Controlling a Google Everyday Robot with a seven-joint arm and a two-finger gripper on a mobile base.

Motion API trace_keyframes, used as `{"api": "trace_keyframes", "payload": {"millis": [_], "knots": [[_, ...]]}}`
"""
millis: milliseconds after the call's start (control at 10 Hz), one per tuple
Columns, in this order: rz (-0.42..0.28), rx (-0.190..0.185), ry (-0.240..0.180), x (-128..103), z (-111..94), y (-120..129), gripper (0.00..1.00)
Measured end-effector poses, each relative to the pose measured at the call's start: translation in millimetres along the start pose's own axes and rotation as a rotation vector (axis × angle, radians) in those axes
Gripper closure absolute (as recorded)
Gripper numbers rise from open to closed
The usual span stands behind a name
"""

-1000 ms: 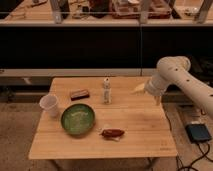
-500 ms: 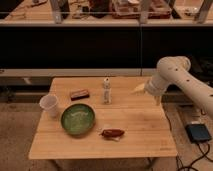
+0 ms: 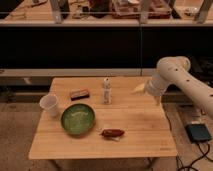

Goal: Push the ceramic bowl across the table

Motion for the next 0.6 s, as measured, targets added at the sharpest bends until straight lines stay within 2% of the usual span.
{"api": "trace_keyframes", "payload": {"millis": [400, 600], "knots": [[-0.002, 0.001, -0.002, -1, 0, -1, 0.2], [-0.068, 0.004, -0.012, -15, 4, -30, 0.2]]}}
